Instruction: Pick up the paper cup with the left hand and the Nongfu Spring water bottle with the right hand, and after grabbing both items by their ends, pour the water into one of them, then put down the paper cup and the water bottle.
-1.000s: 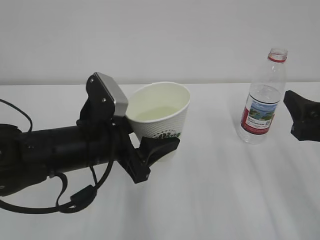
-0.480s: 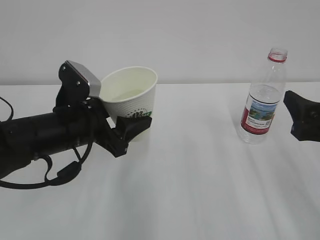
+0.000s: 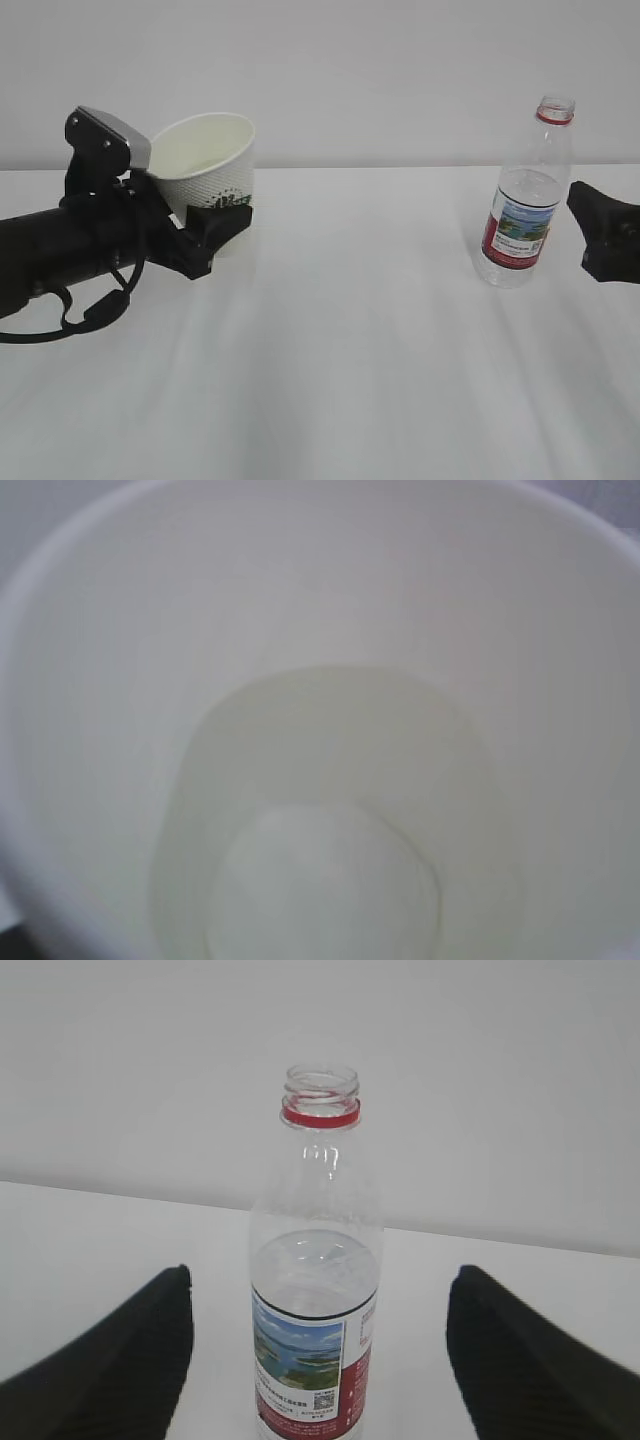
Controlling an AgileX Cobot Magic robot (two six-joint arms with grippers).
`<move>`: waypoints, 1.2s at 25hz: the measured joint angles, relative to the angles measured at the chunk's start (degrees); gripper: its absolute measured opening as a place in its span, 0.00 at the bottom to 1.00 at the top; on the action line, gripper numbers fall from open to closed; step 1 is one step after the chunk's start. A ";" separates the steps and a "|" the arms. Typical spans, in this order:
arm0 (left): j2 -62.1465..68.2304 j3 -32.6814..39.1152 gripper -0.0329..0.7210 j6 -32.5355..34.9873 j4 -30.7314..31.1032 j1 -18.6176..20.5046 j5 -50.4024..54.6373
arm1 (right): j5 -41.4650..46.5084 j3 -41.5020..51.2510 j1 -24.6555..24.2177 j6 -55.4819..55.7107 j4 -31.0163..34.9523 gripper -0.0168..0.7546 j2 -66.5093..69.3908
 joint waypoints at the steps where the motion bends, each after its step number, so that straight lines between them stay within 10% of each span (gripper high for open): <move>1: 0.00 0.00 0.70 0.00 0.00 0.77 0.00 | 0.00 0.00 0.00 0.00 0.00 0.79 0.00; 30: 0.00 0.00 0.70 0.14 -5.20 17.64 -0.34 | 0.22 0.00 0.00 0.00 0.00 0.79 0.00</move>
